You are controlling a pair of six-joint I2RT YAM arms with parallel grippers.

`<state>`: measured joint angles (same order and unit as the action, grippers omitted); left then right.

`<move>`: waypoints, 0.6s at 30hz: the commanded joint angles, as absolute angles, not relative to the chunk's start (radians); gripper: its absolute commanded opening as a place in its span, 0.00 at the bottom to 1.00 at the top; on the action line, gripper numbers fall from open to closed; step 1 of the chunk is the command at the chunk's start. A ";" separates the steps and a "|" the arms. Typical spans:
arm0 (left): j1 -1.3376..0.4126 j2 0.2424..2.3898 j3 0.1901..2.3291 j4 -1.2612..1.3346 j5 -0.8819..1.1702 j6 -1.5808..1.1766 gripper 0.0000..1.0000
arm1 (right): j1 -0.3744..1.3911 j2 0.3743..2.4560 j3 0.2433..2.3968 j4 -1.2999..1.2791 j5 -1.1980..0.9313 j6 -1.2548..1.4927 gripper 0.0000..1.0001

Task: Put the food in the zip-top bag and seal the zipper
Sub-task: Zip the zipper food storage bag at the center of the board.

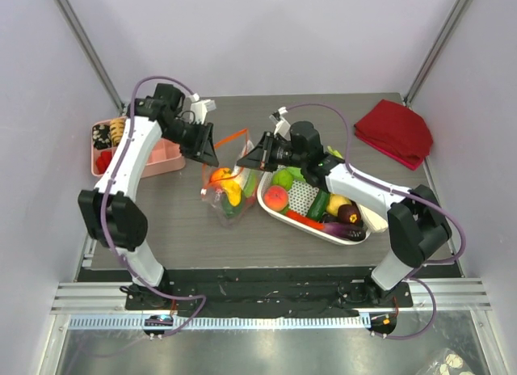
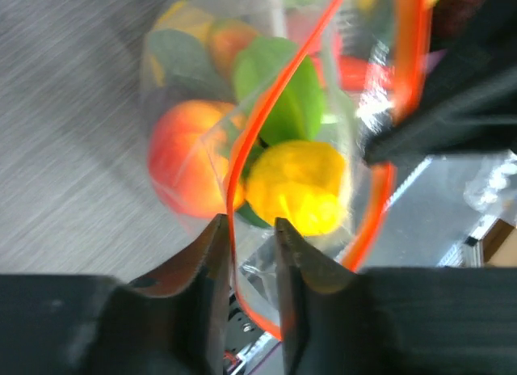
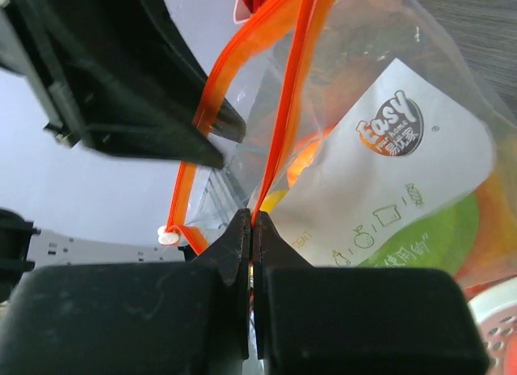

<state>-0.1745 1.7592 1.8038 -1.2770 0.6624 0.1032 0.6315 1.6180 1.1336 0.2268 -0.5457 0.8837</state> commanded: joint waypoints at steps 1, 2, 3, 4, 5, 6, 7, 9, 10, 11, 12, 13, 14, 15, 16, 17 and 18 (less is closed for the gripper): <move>-0.091 1.536 1.636 -0.995 0.811 -0.033 0.53 | 0.618 1.540 1.095 0.319 -0.468 0.899 0.01; -0.072 1.455 1.588 -0.950 0.815 -0.049 0.58 | 0.611 1.526 1.085 0.321 -0.463 0.897 0.01; -0.033 1.419 1.550 -0.912 0.849 -0.057 0.61 | 0.606 1.507 1.071 0.327 -0.462 0.899 0.01; -0.019 1.386 1.464 -0.844 0.867 -0.063 0.63 | 0.606 1.497 1.043 0.342 -0.462 0.903 0.01; -0.006 1.317 1.428 -0.825 0.886 -0.052 0.64 | 0.600 1.488 1.031 0.348 -0.462 0.910 0.01; -0.005 1.286 1.393 -0.818 0.902 -0.023 0.65 | 0.598 1.477 1.019 0.357 -0.463 0.911 0.01; -0.005 1.252 1.356 -0.818 0.900 -0.005 0.66 | 0.597 1.471 0.999 0.360 -0.462 0.916 0.01; -0.005 1.159 1.258 -0.828 0.907 0.116 0.68 | 0.594 1.465 0.982 0.376 -0.460 0.925 0.01; -0.005 1.131 1.227 -0.833 0.914 0.147 0.68 | 0.591 1.462 0.968 0.385 -0.457 0.933 0.01; -0.005 1.102 1.162 -0.833 0.922 0.208 0.68 | 0.589 1.463 0.963 0.393 -0.456 0.939 0.01; -0.003 1.035 1.129 -0.833 0.946 0.237 0.69 | 0.584 1.465 0.962 0.405 -0.454 0.954 0.01; -0.009 1.004 1.099 -0.833 0.950 0.286 0.70 | 0.586 1.468 0.959 0.411 -0.454 0.962 0.01; -0.023 0.962 1.060 -0.825 0.936 0.323 0.70 | 0.584 1.470 0.956 0.420 -0.451 0.968 0.01; -0.037 0.895 0.995 -0.784 0.914 0.372 0.69 | 0.584 1.470 0.954 0.434 -0.449 0.971 0.01; -0.050 0.859 0.955 -0.757 0.869 0.386 0.68 | 0.584 1.471 0.948 0.436 -0.448 0.980 0.01; -0.076 0.832 0.922 -0.727 0.848 0.391 0.67 | 0.584 1.473 0.945 0.439 -0.448 0.980 0.01; -0.090 0.809 0.864 -0.686 0.832 0.381 0.64 | 0.584 1.473 0.942 0.445 -0.448 0.983 0.01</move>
<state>-0.0360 0.9100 0.9829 -0.8429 0.8757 0.2543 0.5869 1.4986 0.9535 0.3473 -0.4721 0.9554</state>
